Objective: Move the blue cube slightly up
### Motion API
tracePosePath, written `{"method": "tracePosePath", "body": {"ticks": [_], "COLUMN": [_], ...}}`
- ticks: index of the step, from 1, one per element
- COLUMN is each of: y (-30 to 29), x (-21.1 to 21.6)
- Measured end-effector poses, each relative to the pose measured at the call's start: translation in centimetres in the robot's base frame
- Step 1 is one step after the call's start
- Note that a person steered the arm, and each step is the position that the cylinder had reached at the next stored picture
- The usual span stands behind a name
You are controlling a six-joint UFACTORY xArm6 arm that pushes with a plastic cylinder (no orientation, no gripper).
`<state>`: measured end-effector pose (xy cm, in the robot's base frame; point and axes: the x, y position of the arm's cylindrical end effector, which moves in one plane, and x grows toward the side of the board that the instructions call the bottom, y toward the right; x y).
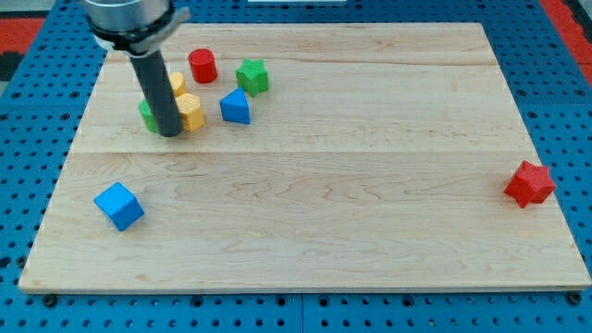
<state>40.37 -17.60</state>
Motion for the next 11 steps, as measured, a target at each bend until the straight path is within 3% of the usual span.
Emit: {"method": "tracePosePath", "body": {"ticks": [2,3,4,5,6,7,9,11], "y": [-4.4,-3.3,1.5,10.4,10.9,7.0,-2.5,-6.0], "x": [-0.7,2.8,6.5,8.6,14.9,16.4,14.0,13.1]}}
